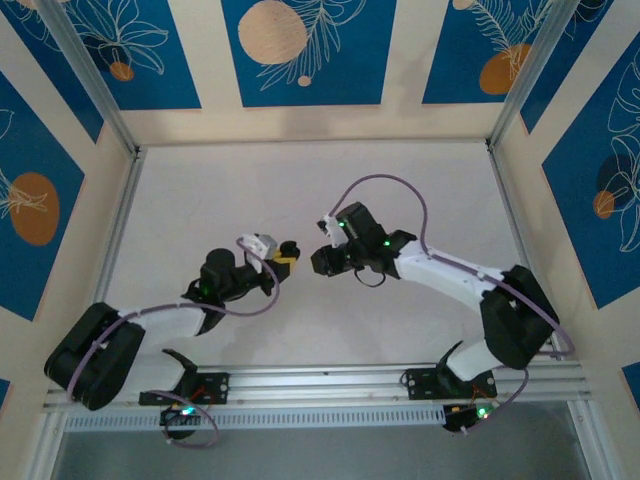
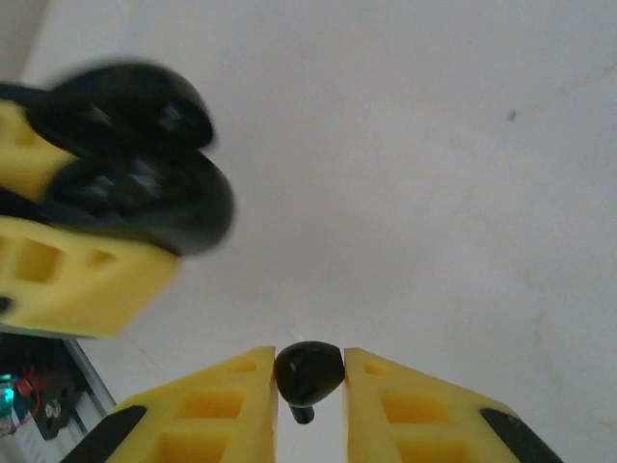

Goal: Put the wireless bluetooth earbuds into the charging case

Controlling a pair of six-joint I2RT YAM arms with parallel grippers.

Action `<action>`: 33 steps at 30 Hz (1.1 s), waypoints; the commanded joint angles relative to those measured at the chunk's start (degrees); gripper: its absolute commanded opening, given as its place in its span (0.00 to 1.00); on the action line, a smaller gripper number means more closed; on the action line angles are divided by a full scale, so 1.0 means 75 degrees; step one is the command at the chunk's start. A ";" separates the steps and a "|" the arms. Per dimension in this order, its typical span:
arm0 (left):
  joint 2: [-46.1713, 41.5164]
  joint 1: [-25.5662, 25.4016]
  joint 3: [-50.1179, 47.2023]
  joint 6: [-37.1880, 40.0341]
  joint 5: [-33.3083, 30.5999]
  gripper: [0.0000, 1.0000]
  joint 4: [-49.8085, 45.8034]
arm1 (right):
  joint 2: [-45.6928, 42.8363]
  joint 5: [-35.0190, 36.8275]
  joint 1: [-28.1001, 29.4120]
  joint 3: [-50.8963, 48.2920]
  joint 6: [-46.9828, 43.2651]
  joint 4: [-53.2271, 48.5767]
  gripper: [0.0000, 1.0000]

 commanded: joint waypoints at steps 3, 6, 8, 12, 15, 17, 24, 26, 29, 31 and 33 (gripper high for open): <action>0.0416 -0.0347 0.0536 0.0842 0.0616 0.18 0.0644 | -0.1056 0.0065 -0.0136 -0.0521 -0.0322 0.1179 0.21; 0.0561 -0.0480 0.0680 0.1052 0.0722 0.18 0.0581 | -0.1415 0.0064 -0.0183 -0.0637 -0.0391 0.1292 0.21; 0.0618 -0.0522 0.0762 0.1110 0.0738 0.18 0.0497 | -0.1659 0.0075 -0.0175 -0.0776 -0.0427 0.1490 0.21; 0.0570 -0.0565 0.0852 0.1160 0.0750 0.17 0.0415 | -0.2058 0.0099 -0.0172 -0.1063 -0.0455 0.1991 0.21; 0.0520 -0.0579 0.0875 0.1092 0.0738 0.18 0.0445 | -0.2115 0.0077 -0.0171 -0.1161 -0.0489 0.2282 0.21; 0.0482 -0.0591 0.0908 0.1048 0.0764 0.18 0.0440 | -0.2072 0.0054 -0.0138 -0.1158 -0.0518 0.2393 0.21; 0.0433 -0.0600 0.0875 0.0729 0.0837 0.18 0.0762 | -0.1831 0.0130 -0.0028 -0.1161 -0.0598 0.2755 0.21; 0.0414 -0.0599 0.0919 0.0685 0.0875 0.18 0.0749 | -0.1760 0.0124 -0.0010 -0.1155 -0.0611 0.2845 0.21; 0.0386 -0.0602 0.0977 0.0597 0.0913 0.19 0.0766 | -0.1649 0.0135 0.0022 -0.1126 -0.0630 0.2895 0.21; 0.0349 -0.0598 0.1012 0.0564 0.0922 0.19 0.0779 | -0.1571 0.0159 0.0048 -0.1114 -0.0644 0.2912 0.21; 0.0335 -0.0604 0.1039 0.0528 0.0957 0.19 0.0803 | -0.1508 0.0182 0.0072 -0.1103 -0.0663 0.2940 0.21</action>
